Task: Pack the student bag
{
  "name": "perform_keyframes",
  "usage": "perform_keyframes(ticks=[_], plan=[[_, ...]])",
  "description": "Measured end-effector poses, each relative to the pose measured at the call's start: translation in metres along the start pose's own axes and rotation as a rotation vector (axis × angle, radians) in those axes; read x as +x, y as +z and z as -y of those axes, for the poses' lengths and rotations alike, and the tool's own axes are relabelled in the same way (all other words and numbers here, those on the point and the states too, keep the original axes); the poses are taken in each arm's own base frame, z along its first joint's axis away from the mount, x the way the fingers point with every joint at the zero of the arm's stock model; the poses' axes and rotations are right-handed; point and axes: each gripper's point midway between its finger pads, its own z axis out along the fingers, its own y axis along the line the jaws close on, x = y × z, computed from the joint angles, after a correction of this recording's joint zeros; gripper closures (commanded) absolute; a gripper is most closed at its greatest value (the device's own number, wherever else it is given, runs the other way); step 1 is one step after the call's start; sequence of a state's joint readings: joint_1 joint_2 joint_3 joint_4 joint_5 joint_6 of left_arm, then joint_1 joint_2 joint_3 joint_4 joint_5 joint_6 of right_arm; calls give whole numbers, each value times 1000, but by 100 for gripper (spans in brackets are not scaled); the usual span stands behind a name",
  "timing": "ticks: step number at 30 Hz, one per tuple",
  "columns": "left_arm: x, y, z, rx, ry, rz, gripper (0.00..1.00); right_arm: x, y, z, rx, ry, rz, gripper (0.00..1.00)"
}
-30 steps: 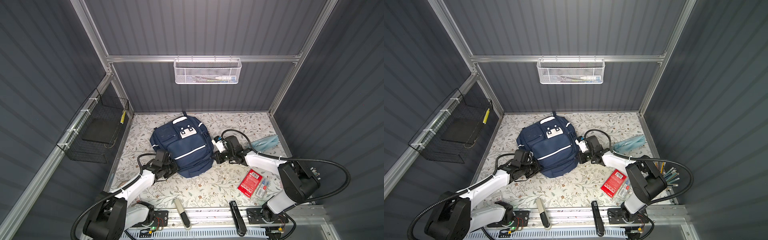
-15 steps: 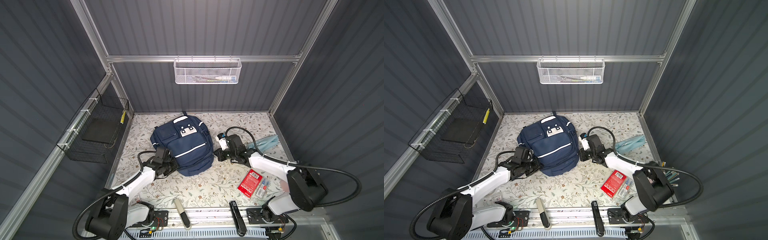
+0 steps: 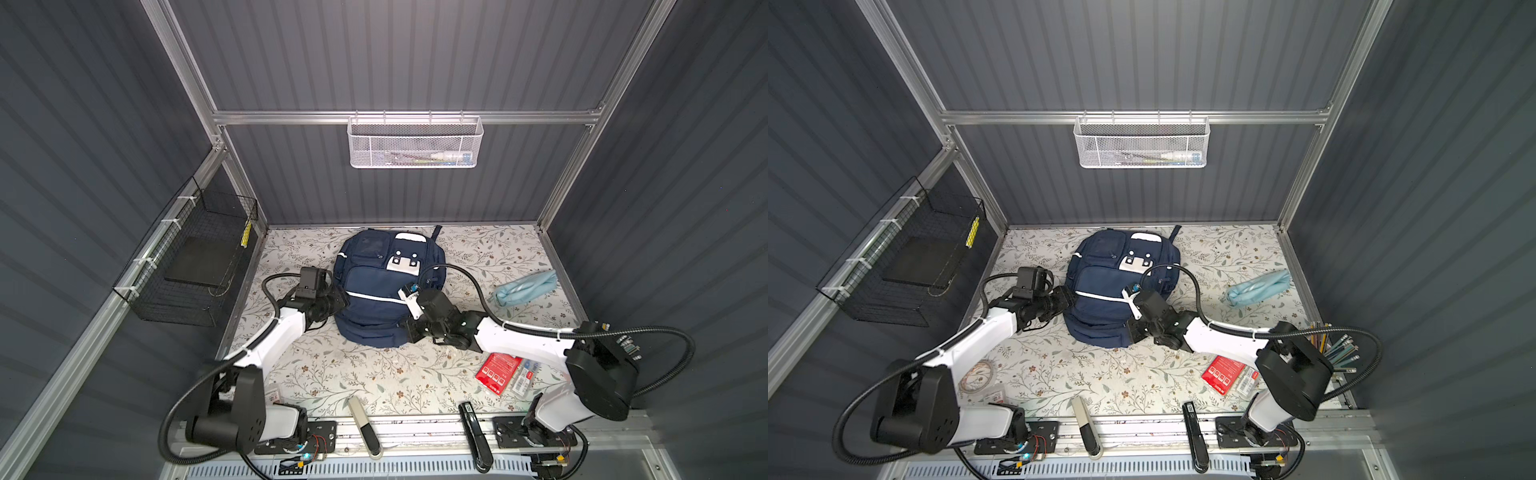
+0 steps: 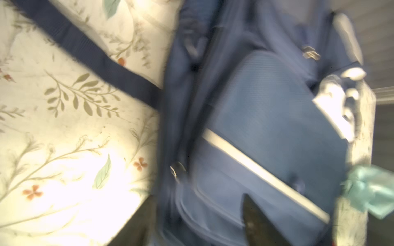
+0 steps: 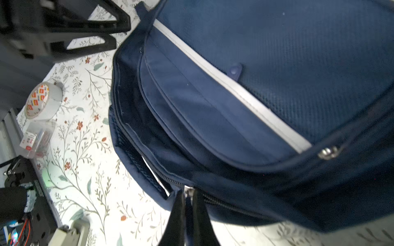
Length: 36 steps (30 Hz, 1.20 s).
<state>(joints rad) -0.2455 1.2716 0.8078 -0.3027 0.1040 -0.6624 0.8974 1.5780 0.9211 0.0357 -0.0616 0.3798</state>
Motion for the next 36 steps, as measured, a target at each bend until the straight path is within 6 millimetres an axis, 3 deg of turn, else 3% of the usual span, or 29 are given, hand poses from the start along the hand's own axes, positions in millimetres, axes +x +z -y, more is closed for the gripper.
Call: perform_keyframes(ticks=[3, 5, 9, 12, 13, 16, 18, 23, 26, 33, 36], plan=[[11, -30, 22, 103, -14, 47, 17, -9, 9, -13, -26, -2, 19, 100], [29, -31, 35, 175, -50, 29, 17, -10, 12, -22, -44, -10, 28, 100], [79, 10, 51, 242, -137, -135, 18, -6, 12, -38, -73, -24, 40, 100], [92, 39, 46, 219, -199, -192, 25, 9, 12, -39, -61, -29, 27, 100], [94, 45, 47, 224, -208, -198, 34, 13, 11, -38, -59, -28, 24, 100], [97, 58, 49, 229, -240, -215, 82, 12, 10, -38, -53, -24, 38, 100], [99, 62, 49, 233, -247, -221, 100, 11, 8, -35, -39, -19, 46, 100], [100, 58, 53, 236, -237, -243, 100, 14, -1, -29, -29, -7, 57, 100], [90, 44, 54, 253, -235, -229, 100, 14, -14, -16, -7, 14, 77, 100], [48, -6, 57, 294, -196, -142, 100, 17, -40, 46, 84, 107, 120, 100], [47, -13, 50, 280, -197, -151, 100, 19, -45, 75, 122, 153, 128, 100]])
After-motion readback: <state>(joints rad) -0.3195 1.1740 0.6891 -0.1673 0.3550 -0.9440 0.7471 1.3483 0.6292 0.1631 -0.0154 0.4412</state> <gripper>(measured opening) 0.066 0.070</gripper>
